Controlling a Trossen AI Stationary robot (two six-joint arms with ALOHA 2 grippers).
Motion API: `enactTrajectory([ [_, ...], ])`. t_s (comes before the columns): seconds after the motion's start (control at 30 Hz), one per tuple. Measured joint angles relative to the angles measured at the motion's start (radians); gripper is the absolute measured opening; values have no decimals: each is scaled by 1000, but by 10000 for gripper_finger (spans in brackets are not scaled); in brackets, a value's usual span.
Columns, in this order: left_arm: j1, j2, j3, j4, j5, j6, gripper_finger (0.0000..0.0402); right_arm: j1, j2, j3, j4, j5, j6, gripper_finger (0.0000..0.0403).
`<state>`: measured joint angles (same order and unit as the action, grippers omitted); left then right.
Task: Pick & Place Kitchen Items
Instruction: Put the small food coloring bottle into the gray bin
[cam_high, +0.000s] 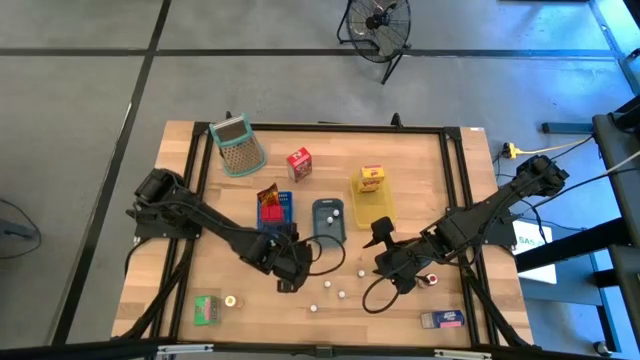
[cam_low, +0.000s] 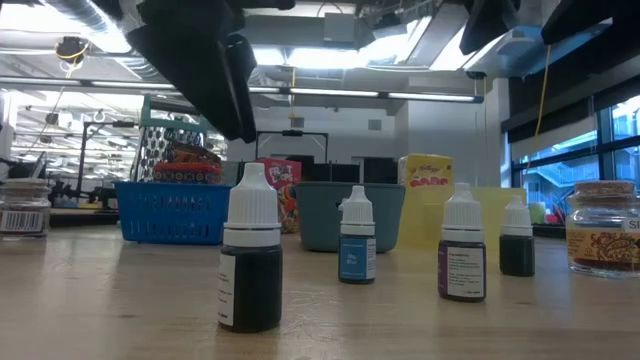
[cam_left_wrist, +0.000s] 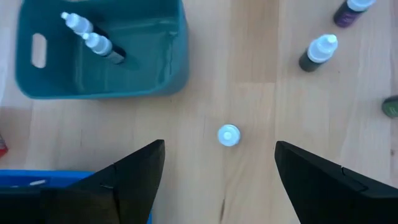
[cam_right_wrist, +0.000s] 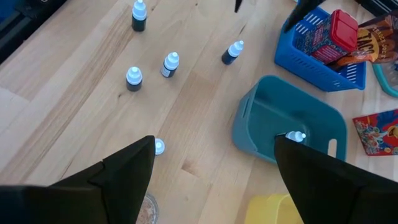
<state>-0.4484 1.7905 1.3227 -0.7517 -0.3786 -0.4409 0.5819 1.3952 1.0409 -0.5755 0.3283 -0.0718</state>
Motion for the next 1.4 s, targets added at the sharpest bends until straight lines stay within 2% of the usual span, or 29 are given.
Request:
enactTrajectory([
  [0.37, -11, -1, -117, 205, 5, 31, 299, 0, 0, -74, 82, 0, -15, 332],
  [0.7, 18, -1, -165, 238, 59, 14, 299, 0, 0, -74, 111, 1, -46, 332],
  [1.4, 86, -1, -276, 430, 188, 60, 299, -1, 0, -74, 131, 3, -85, 332],
])
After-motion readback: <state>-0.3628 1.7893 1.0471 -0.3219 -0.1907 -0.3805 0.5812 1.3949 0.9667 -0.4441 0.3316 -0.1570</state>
